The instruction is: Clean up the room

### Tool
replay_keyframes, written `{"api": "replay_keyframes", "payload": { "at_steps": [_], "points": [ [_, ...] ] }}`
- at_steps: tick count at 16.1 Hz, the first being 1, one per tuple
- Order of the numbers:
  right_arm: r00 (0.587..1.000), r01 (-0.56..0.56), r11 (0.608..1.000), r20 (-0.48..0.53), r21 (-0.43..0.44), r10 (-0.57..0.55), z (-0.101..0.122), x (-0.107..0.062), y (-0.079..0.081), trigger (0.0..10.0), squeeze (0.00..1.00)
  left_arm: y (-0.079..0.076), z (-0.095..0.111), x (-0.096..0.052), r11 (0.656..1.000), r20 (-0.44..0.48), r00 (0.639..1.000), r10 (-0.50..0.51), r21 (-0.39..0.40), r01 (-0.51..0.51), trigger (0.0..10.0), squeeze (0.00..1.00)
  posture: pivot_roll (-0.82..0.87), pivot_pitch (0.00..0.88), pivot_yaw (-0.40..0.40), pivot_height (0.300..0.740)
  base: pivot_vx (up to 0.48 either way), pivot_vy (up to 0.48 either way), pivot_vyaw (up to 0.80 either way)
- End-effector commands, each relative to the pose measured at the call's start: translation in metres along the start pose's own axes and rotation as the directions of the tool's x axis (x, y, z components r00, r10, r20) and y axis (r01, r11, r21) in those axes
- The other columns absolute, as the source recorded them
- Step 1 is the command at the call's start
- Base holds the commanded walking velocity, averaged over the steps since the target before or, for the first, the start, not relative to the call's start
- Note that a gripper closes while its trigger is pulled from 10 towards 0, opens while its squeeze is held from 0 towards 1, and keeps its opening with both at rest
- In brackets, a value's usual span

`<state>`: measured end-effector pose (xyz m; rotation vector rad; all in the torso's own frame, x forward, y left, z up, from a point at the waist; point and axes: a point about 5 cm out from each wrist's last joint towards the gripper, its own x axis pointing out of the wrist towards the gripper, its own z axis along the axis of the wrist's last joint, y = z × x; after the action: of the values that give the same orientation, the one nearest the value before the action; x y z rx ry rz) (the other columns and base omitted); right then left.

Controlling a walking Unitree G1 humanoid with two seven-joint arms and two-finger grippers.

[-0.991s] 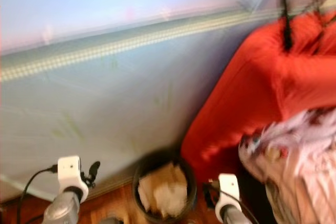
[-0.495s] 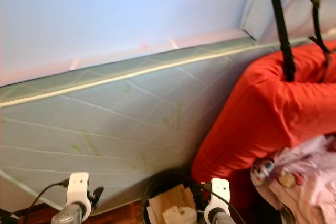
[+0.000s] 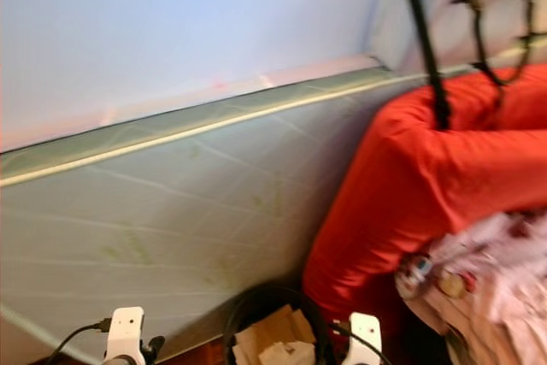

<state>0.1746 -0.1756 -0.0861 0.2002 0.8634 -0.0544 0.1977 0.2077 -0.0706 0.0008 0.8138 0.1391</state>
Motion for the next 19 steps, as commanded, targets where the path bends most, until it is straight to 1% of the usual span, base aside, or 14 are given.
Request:
{"api": "replay_keyframes", "payload": {
  "at_steps": [1,3,6,7,8,9,11,12,13,14,16,19],
  "points": [
    [1.0,0.01,1.0,-0.017,-0.006,-0.01,-0.003,-0.001,-0.002,10.0,0.0,0.001,-0.006,-0.002,1.0,-0.01,1.0,0.009,0.0,-0.009,10.0,0.0,0.1,0.0,-0.037,0.731,0.0,0.0,-0.64],
    [0.999,0.02,1.0,-0.027,-0.002,-0.02,-0.006,-0.002,-0.005,10.0,0.0,0.003,-0.011,-0.003,1.0,-0.019,1.0,0.017,-0.01,-0.017,10.0,0.0,0.09,0.0,-0.04,0.731,0.0,0.0,-0.64],
    [1.0,-0.001,0.999,-0.022,-0.037,0.0,-0.002,-0.001,-0.003,10.0,0.0,0.003,-0.013,-0.004,1.0,-0.022,1.0,0.02,-0.011,-0.021,10.0,0.0,0.08,0.0,-0.045,0.731,0.0,0.0,-0.64],
    [1.0,-0.003,0.999,-0.021,-0.04,0.002,-0.001,0.0,-0.003,10.0,0.0,0.001,-0.012,-0.004,1.0,-0.021,1.0,0.015,0.0,-0.015,10.0,0.0,0.08,0.0,-0.046,0.731,0.0,0.0,-0.64],
    [1.0,-0.008,0.999,-0.018,-0.049,0.007,0.002,0.001,-0.002,10.0,0.0,-0.005,-0.013,-0.003,1.0,-0.026,1.0,-0.003,0.025,0.003,10.0,0.0,0.07,0.0,-0.045,0.731,0.0,0.0,-0.64],
    [1.0,-0.007,0.999,-0.015,-0.051,0.006,0.003,0.001,-0.002,10.0,0.0,-0.006,-0.013,-0.003,0.999,-0.024,1.0,-0.005,0.041,0.006,10.0,0.0,0.07,0.0,-0.043,0.731,0.0,-0.364,-0.64],
    [1.0,-0.009,0.998,-0.012,-0.055,0.008,0.005,0.002,-0.001,10.0,0.0,-0.006,-0.011,-0.003,0.999,-0.025,1.0,-0.002,0.054,0.003,10.0,0.0,0.07,0.0,-0.044,0.731,0.0,-0.472,-0.64],
    [1.0,-0.013,0.998,-0.02,-0.066,0.011,0.005,0.002,0.0,10.0,0.0,-0.005,-0.012,-0.002,0.999,-0.038,0.999,-0.001,0.052,0.003,10.0,0.0,0.07,0.0,-0.042,0.731,0.0,0.0,-0.64],
    [0.999,-0.025,0.995,-0.031,-0.098,0.022,0.004,0.002,0.002,10.0,0.0,-0.005,-0.012,-0.002,0.998,-0.042,0.999,-0.003,0.059,0.005,10.0,0.0,0.06,0.0,-0.038,0.731,0.0,0.0,-0.64],
    [0.999,-0.02,0.995,-0.033,-0.094,0.017,0.003,0.002,0.002,10.0,0.0,-0.004,-0.011,-0.002,0.999,-0.04,0.999,-0.002,0.05,0.004,10.0,0.0,0.06,0.0,-0.036,0.731,0.0,0.0,-0.64],
    [0.999,-0.017,0.996,-0.033,-0.093,0.014,0.003,0.002,0.001,10.0,0.0,-0.004,-0.01,-0.002,0.999,-0.038,0.999,0.001,0.046,0.001,10.0,0.0,0.04,0.0,-0.034,0.731,0.0,0.0,-0.64],
    [0.999,-0.012,0.995,-0.04,-0.1,0.008,0.002,0.0,-0.005,10.0,0.0,-0.003,-0.01,-0.002,0.999,-0.042,0.999,-0.002,0.049,0.004,10.0,0.0,0.05,0.0,-0.036,0.731,0.0,0.0,-0.64]
  ]
}}
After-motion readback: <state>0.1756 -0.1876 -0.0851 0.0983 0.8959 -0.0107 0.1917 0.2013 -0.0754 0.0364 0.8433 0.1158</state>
